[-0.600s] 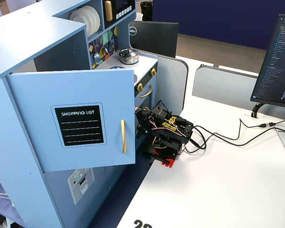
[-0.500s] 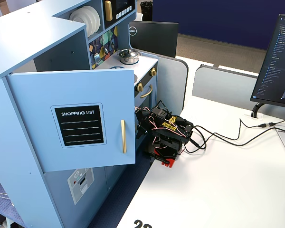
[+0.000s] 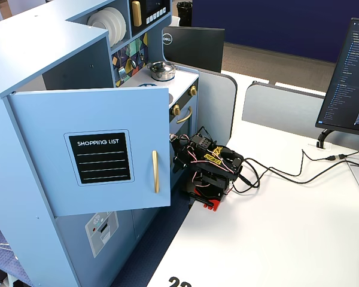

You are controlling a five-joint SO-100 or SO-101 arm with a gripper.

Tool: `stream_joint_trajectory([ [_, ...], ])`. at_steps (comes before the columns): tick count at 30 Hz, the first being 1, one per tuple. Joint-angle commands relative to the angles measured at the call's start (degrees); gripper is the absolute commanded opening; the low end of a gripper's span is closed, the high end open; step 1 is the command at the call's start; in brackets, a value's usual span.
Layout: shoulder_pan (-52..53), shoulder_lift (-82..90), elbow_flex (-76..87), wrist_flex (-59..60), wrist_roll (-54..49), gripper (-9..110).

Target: Pick up the green pineapple from the left cabinet and place it in the gray recipient

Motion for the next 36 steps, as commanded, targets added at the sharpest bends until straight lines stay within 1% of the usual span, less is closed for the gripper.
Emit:
stream_joint_trajectory([
  [1,-14.8,-0.4,0.0,-4.0,-0.2,6],
  [3,-23.3,-0.4,0.0,-17.7,2.9,6],
  [6,-33.0,1.8,0.0,-43.4,8.9,7],
  [8,-36.9,-0.5,0.0,-60.7,4.8,9],
  [10,-40.3,-4.5,-0.5,-74.9,1.6,9],
  [14,-43.9,-13.4,-9.6,-78.1,-2.8,14],
  [16,-45.2,-18.4,-13.7,-82.2,-3.5,17],
  [22,-44.9,-31.5,-26.5,-86.7,-6.5,22],
  [30,-42.8,-49.2,-40.8,-93.3,-2.5,28],
  [36,-42.2,-59.0,-47.8,-94.5,-1.7,30],
])
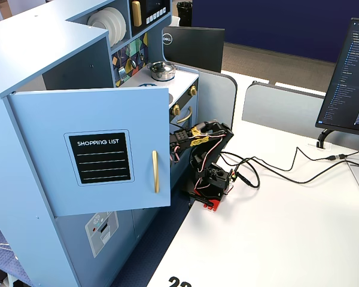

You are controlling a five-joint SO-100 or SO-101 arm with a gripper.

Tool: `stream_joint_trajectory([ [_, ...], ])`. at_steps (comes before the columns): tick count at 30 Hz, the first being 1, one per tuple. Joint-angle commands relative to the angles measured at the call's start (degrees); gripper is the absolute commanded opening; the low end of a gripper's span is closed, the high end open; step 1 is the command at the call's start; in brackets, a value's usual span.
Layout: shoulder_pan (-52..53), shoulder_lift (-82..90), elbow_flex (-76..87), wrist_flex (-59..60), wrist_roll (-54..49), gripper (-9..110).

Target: Pick up the green pineapple from the left cabinet and place it in the gray recipient

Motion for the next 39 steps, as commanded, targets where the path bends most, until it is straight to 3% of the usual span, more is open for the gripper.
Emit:
stream_joint_trajectory([
  [1,1.2,-5.3,-7.7,-2.1,1.3,31],
  [18,1.4,-30.6,-34.0,-2.2,0.4,33],
  [20,1.1,-33.1,-37.3,-2.7,-1.0,30],
  [23,-0.2,-33.1,-37.6,-3.2,-3.9,11],
  [25,-0.9,-30.8,-35.3,-3.3,-6.2,0],
  [35,-4.6,1.6,-7.0,-9.3,-6.9,0],
  [39,-5.4,20.2,3.1,-1.8,-7.9,0],
])
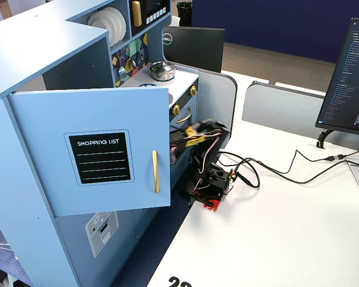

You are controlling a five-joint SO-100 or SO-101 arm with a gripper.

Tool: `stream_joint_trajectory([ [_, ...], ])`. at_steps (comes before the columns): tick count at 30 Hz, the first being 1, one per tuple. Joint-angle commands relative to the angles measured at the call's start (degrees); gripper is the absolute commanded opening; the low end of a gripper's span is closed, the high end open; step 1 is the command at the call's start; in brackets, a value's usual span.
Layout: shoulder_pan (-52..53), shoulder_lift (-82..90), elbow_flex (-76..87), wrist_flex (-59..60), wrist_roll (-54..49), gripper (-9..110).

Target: Pick up the green pineapple from the left cabinet and place it in the gray recipient

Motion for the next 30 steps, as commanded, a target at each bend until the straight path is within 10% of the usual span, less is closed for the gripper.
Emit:
stream_joint_trajectory([
  [1,0.0,23.6,8.3,5.5,-1.4,0],
  [13,29.5,45.4,8.7,15.0,5.7,0],
  [30,48.3,7.9,-17.5,30.0,5.1,0],
])
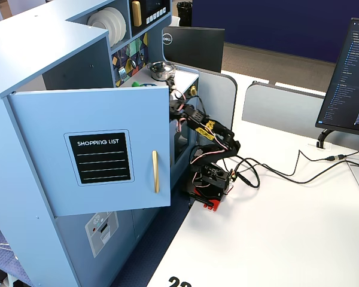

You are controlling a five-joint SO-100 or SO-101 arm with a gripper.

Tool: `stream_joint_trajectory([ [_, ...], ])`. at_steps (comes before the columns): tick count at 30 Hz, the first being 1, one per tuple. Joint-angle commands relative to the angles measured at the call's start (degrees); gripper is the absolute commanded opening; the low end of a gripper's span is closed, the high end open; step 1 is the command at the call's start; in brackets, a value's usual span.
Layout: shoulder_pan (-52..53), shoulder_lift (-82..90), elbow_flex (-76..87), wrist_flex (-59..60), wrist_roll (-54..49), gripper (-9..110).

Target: Pick up the green pineapple from the left cabinet and place it in the gray recipient

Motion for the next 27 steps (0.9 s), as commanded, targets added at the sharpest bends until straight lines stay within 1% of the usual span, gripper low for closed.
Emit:
stream_joint_trajectory([
  [1,1.4,-9.0,-8.3,-0.6,-1.9,0],
  [6,3.3,-18.3,-14.5,-2.2,-3.2,0],
  [11,5.4,-21.1,-16.3,0.0,-5.0,0],
  [12,5.6,-21.2,-16.3,0.4,-4.8,2],
  [13,5.8,-21.0,-16.2,0.8,-3.6,7],
  [15,6.2,-20.2,-16.1,1.0,-0.1,23],
  [16,6.2,-19.8,-16.1,0.9,1.1,29],
  [18,5.8,-18.2,-16.1,0.8,3.2,33],
  [20,5.6,-14.9,-16.1,2.5,3.8,32],
  [22,5.4,-8.7,-16.1,10.1,3.0,26],
  [25,3.9,5.2,-14.7,32.1,1.8,15],
  [27,3.6,14.9,-9.9,43.1,0.4,8],
])
